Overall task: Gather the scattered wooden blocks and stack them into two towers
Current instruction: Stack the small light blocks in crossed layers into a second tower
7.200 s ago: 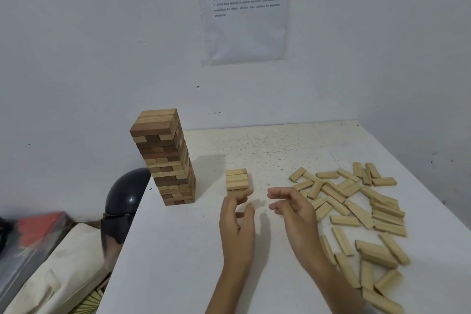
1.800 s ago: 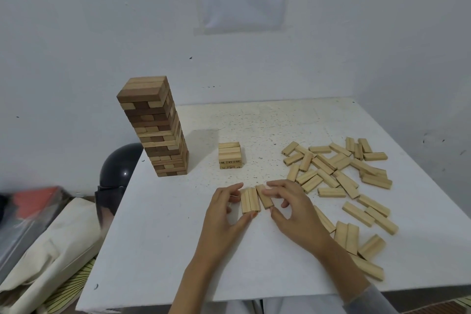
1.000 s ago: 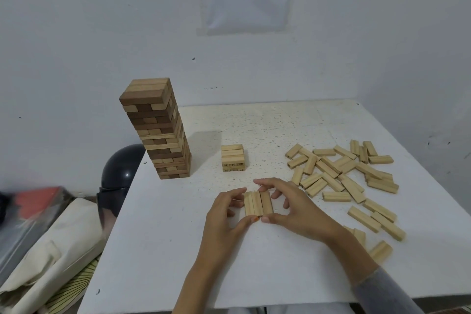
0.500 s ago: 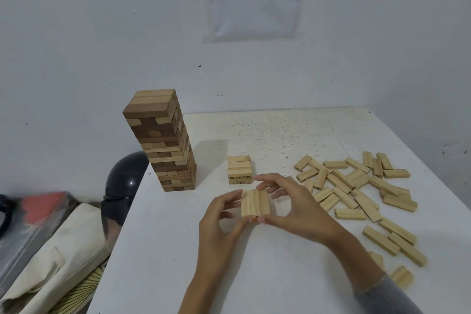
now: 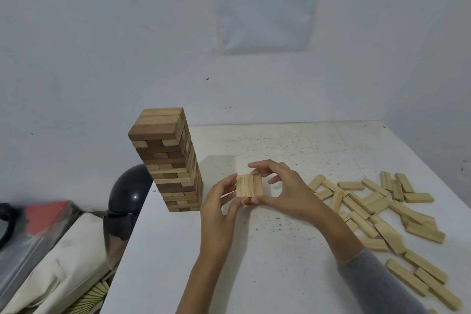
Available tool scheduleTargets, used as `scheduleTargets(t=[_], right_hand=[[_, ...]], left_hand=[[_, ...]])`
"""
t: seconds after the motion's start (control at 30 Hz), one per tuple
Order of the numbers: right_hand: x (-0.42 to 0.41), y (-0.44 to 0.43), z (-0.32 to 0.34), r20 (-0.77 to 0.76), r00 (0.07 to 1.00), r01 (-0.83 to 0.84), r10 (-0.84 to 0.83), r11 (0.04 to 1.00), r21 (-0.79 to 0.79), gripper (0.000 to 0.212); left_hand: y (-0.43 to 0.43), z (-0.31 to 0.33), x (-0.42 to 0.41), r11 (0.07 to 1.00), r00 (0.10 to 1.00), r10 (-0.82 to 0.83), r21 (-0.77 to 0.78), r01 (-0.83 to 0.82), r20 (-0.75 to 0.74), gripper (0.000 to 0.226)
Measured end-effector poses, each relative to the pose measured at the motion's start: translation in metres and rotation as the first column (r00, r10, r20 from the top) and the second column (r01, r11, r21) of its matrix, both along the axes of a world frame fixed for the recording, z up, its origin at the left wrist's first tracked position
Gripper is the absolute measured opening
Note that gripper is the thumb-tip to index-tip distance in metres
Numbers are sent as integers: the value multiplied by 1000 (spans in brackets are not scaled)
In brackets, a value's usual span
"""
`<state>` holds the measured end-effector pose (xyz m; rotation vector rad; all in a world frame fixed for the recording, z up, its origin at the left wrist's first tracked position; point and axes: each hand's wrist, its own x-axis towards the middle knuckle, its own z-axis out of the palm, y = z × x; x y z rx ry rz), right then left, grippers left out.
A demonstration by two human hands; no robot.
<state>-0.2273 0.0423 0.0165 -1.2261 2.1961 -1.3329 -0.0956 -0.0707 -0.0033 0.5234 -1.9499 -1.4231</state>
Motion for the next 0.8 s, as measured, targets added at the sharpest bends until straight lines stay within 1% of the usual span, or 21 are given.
scheduleTargets(t=[0.2, 0.5, 0.6, 0.63, 0.67, 0.73, 0.8], right_hand=[[-7, -9, -2, 3, 1000, -3, 3, 999, 45, 63], [-8, -9, -14, -8, 1000, -1, 1, 998, 59, 57], [-5, -4, -18, 7, 1000, 20, -20, 1000, 19, 55], [-3, -2, -18, 47, 998, 50, -48, 998, -28, 53], [1, -2, -20, 130, 987, 110, -98, 990, -88, 49], [14, -4, -22, 372, 908, 277, -193, 943, -187, 39], [27, -12, -32, 523, 818, 398, -240, 892, -213, 38]], left_hand=[[-9, -5, -10, 1000, 999, -5, -6, 5, 34, 41], [-14, -12, -14, 993, 997, -5, -113, 14, 79, 42], [-6, -8, -13, 993, 998, 46, -107, -40, 48, 31], [-3, -6, -13, 994, 997, 75, -79, -72, 36, 28], [1, -4, -14, 995, 995, 94, -37, -93, 31, 28], [9, -2, -16, 992, 996, 86, 93, -89, 30, 33], [14, -3, -19, 971, 999, 48, 233, -52, 24, 47]])
